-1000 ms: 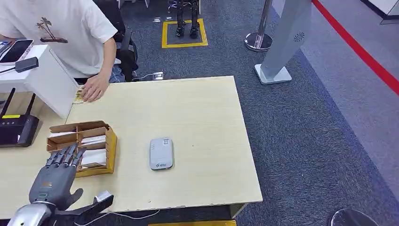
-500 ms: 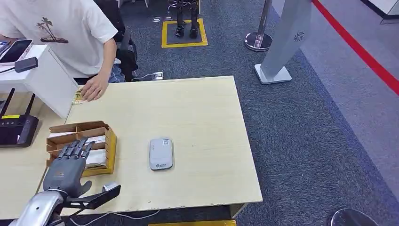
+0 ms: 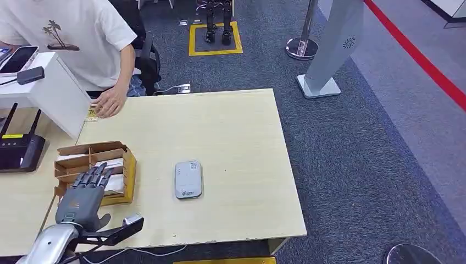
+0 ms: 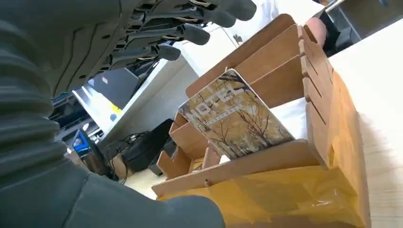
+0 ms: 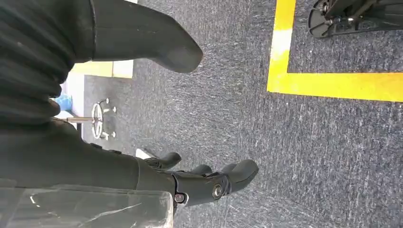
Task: Pass the card to the sensor for recognition and then transmit it.
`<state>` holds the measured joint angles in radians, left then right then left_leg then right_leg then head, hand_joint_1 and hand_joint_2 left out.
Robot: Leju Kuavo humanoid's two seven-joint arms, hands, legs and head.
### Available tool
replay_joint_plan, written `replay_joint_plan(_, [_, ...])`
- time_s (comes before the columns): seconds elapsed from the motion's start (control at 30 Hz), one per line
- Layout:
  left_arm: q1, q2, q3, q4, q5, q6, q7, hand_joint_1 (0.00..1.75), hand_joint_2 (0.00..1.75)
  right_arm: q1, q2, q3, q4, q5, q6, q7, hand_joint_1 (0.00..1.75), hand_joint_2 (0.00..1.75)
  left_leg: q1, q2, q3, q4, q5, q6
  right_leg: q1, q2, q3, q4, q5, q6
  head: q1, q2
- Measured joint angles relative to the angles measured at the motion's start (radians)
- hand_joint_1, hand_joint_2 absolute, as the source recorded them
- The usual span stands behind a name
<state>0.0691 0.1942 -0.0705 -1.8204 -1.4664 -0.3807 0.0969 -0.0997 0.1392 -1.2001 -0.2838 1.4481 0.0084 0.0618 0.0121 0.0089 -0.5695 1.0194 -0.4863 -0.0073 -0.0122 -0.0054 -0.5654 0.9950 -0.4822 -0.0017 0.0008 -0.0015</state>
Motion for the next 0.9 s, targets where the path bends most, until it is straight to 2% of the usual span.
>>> replay_joint_plan(0.47, [0.008, -0.001, 0.003, 0.000, -0.018, -0.017, 0.036, 0.00, 1.75, 0.000, -0.001, 0.001, 0.000, 0.000, 0.001, 0.006, 0.00, 1.75, 0.000, 0.000, 0.000, 0.000, 0.000, 0.000, 0.000, 0.000, 0.000, 0.000, 0.000, 0.000, 0.000, 0.000])
replay_joint_plan(0.9, [0.008, -0.020, 0.031, 0.000, -0.041, -0.025, 0.035, 0.00, 1.75, 0.000, -0.002, 0.003, 0.000, 0.012, 0.001, 0.006, 0.00, 1.75, 0.000, 0.000, 0.000, 0.000, 0.000, 0.000, 0.000, 0.000, 0.000, 0.000, 0.000, 0.000, 0.000, 0.000])
